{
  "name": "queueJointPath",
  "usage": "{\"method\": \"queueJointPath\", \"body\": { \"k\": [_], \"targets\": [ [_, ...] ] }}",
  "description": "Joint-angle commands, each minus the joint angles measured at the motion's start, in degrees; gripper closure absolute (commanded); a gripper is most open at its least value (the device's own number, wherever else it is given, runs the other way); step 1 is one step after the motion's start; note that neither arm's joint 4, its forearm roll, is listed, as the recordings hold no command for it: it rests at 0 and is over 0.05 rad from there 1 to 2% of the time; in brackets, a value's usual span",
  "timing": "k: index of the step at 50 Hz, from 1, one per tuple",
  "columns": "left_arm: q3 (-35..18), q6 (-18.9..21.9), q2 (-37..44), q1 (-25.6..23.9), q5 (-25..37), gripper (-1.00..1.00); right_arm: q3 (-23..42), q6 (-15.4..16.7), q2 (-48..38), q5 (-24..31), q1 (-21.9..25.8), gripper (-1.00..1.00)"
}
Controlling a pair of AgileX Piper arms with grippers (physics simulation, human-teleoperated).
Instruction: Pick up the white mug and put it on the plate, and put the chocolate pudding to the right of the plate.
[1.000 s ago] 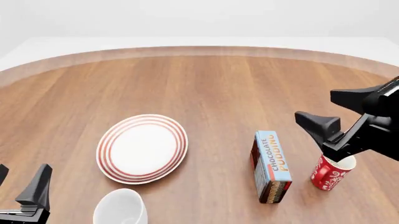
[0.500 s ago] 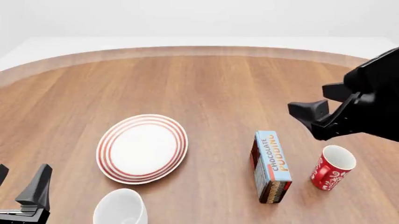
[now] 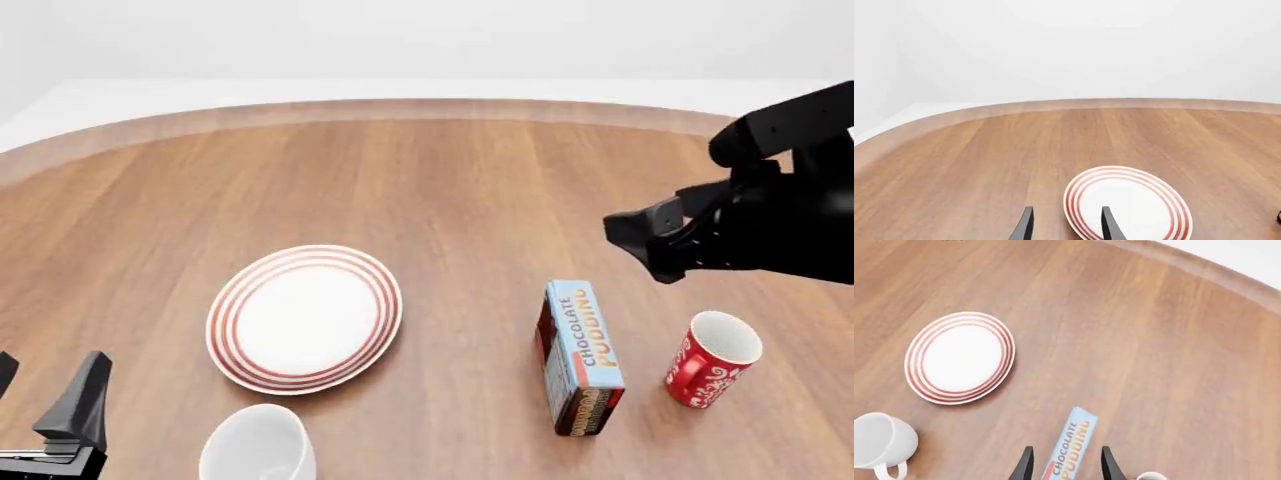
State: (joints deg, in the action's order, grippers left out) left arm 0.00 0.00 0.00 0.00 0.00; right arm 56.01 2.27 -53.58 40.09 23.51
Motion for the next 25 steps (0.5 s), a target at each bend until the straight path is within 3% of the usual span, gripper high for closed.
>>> {"method": "queueJointPath", "body": {
  "k": [1,11,25],
  "targets": [
    [0.0,0.0,0.0,0.0,0.0,-1.0,0.2,-3.8,-2.6,-0.9,0.5,-1.0],
    [0.0,0.0,0.0,0.0,0.0,-1.0,-2.1,-5.8,-3.7,-2.0,-0.2,-1.0],
    [0.0,0.0,0.0,0.0,0.0,-1.0,-4.4,-5.5,-6.2,-3.5,-0.7,-1.0]
  ]
}}
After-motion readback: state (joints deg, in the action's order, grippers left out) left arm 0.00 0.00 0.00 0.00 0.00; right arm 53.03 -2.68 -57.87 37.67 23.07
